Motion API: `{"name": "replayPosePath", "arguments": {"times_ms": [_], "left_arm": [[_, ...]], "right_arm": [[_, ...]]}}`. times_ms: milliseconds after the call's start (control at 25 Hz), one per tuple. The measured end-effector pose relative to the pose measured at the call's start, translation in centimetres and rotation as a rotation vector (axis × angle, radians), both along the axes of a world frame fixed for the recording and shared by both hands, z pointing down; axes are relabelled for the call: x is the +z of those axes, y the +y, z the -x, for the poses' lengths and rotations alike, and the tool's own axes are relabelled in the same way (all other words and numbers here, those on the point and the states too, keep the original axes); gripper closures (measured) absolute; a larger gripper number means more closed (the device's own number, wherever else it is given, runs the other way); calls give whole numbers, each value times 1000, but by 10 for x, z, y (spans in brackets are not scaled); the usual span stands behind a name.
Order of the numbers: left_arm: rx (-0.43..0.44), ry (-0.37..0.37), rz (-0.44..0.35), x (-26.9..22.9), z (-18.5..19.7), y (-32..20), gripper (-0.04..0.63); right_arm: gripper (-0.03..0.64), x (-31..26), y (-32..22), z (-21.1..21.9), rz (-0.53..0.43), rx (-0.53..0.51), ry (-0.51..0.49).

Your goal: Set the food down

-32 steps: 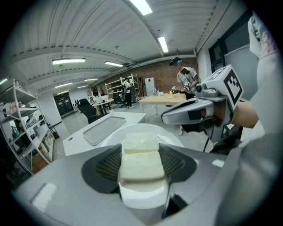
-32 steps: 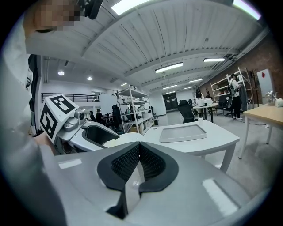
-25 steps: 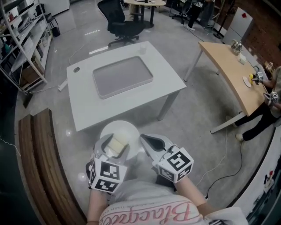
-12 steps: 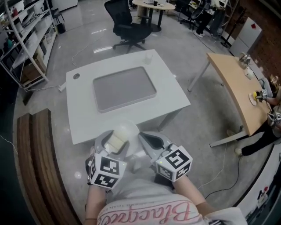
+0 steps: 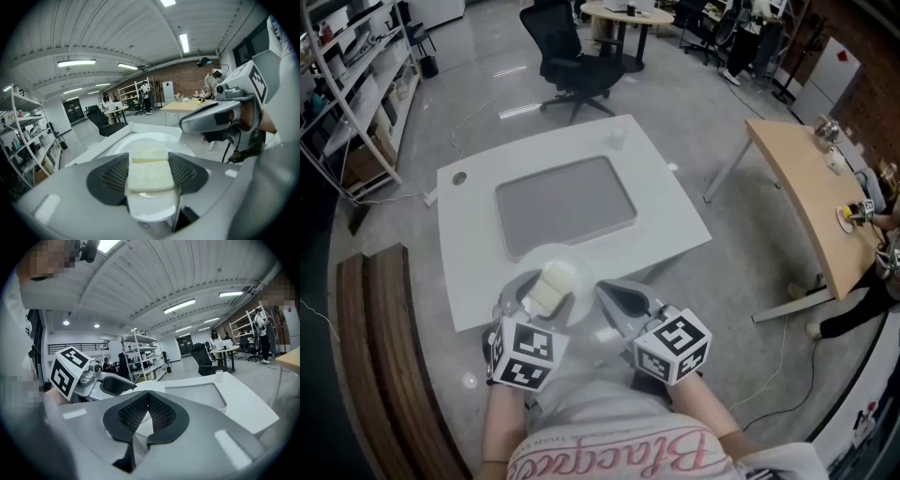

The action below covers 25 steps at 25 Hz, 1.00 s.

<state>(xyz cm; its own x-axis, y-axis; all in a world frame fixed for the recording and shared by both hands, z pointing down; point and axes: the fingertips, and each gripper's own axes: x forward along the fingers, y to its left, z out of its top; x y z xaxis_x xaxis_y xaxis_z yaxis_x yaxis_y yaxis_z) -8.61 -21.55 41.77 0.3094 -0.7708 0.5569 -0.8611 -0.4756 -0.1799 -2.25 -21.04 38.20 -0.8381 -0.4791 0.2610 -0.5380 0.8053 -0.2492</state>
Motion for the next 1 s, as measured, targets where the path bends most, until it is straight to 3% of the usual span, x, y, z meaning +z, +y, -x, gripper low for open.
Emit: {"name": "replayPosePath", "arguments": {"times_ms": [560, 1000], "left_arm": [[19, 23, 33, 26, 21, -101, 333], [66, -2, 67, 87, 29, -178, 333]], "right_arm": [[615, 10, -85, 25, -11, 34, 38], [615, 34, -136, 37, 53, 59, 79]]}}
